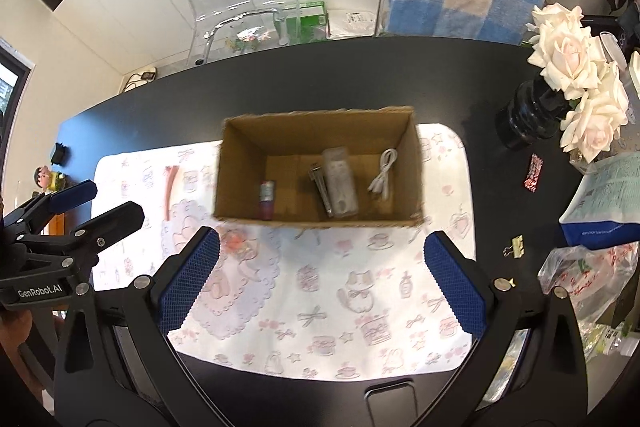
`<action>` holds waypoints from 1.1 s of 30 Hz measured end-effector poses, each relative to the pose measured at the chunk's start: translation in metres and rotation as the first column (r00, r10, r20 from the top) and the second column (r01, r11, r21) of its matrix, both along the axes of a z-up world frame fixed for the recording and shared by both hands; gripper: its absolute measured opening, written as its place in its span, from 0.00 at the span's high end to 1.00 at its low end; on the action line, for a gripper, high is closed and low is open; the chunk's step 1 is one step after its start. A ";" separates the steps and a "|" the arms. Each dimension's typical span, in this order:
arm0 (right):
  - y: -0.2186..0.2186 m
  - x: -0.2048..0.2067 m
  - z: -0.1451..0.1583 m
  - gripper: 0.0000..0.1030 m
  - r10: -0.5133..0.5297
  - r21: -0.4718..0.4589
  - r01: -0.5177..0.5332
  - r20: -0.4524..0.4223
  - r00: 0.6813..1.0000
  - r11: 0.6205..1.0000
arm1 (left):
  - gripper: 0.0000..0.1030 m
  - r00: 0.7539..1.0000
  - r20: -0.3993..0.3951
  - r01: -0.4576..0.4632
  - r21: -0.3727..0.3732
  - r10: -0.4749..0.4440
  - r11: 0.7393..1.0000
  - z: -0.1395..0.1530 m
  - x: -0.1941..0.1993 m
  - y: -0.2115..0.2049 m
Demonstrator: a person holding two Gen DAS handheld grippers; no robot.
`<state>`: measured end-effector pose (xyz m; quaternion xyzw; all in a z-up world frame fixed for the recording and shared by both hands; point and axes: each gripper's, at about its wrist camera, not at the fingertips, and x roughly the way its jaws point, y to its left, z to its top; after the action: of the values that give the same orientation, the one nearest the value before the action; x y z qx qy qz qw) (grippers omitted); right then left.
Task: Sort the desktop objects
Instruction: 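Withdraw both tools from the box back over the mat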
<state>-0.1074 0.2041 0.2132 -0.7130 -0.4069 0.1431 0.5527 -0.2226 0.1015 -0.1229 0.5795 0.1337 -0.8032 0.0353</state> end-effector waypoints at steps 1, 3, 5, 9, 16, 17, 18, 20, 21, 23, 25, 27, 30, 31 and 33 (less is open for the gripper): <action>-0.003 0.004 -0.005 0.00 0.000 -0.005 0.001 0.002 1.000 1.000 | 0.00 1.000 0.002 -0.003 0.000 0.003 1.000 0.000 0.006 -0.006; -0.008 0.014 -0.016 0.00 -0.001 -0.016 0.001 0.012 1.000 1.000 | 0.00 1.000 0.007 -0.010 -0.001 0.010 1.000 -0.001 0.019 -0.018; -0.012 0.025 -0.027 0.00 -0.007 -0.020 0.007 0.020 1.000 1.000 | 0.00 1.000 0.005 -0.011 0.003 0.011 1.000 -0.001 0.031 -0.029; -0.022 0.048 -0.046 0.00 -0.019 -0.029 0.019 0.024 1.000 0.999 | 0.00 1.000 0.014 -0.004 0.002 0.004 1.000 -0.004 0.051 -0.049; -0.029 0.091 -0.070 0.00 -0.035 -0.036 0.035 0.017 0.999 0.999 | 0.00 0.999 0.049 0.023 -0.003 -0.022 1.000 -0.026 0.062 -0.071; -0.028 0.097 -0.072 0.00 -0.037 -0.036 0.038 0.019 0.999 0.999 | 0.00 0.998 0.055 0.027 -0.004 -0.026 1.000 -0.030 0.063 -0.074; -0.026 0.102 -0.074 0.00 -0.040 -0.037 0.041 0.021 0.999 0.998 | 0.00 0.998 0.060 0.031 -0.005 -0.030 1.000 -0.033 0.065 -0.077; -0.021 0.113 -0.077 0.00 -0.048 -0.039 0.049 0.022 0.999 0.998 | 0.00 0.997 0.071 0.039 -0.006 -0.038 0.999 -0.040 0.067 -0.083; -0.018 0.117 -0.078 0.00 -0.053 -0.038 0.054 0.022 0.998 0.998 | 0.00 0.996 0.076 0.043 -0.006 -0.043 0.999 -0.044 0.068 -0.086; -0.011 0.126 -0.079 0.00 -0.062 -0.035 0.063 0.024 0.998 0.997 | 0.00 0.995 0.083 0.060 -0.007 -0.059 0.998 -0.055 0.062 -0.089; -0.005 0.135 -0.078 0.00 -0.067 -0.031 0.068 0.026 0.997 0.997 | 0.00 0.993 0.097 0.072 -0.008 -0.071 0.997 -0.068 0.055 -0.091; 0.004 0.144 -0.075 0.00 -0.072 -0.024 0.072 0.025 0.997 0.997 | 0.00 0.991 0.107 0.083 -0.009 -0.082 0.996 -0.080 0.048 -0.093; 0.018 0.156 -0.071 0.00 -0.084 -0.015 0.084 0.023 0.996 0.996 | 0.00 0.989 0.121 0.087 -0.025 -0.083 0.996 -0.101 0.036 -0.095; 0.022 0.161 -0.069 0.00 -0.088 -0.011 0.089 0.024 0.996 0.996 | 0.00 0.987 0.127 0.098 -0.031 -0.094 0.995 -0.108 0.032 -0.095; 0.031 0.171 -0.069 0.00 -0.098 -0.008 0.098 0.037 0.995 0.995 | 0.00 0.983 0.141 0.122 -0.041 -0.115 0.992 -0.120 0.025 -0.097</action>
<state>0.0631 0.2346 0.1447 -0.7372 -0.3808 0.1047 0.5482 -0.1977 0.0046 -0.2427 0.6396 0.0763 -0.7649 0.0112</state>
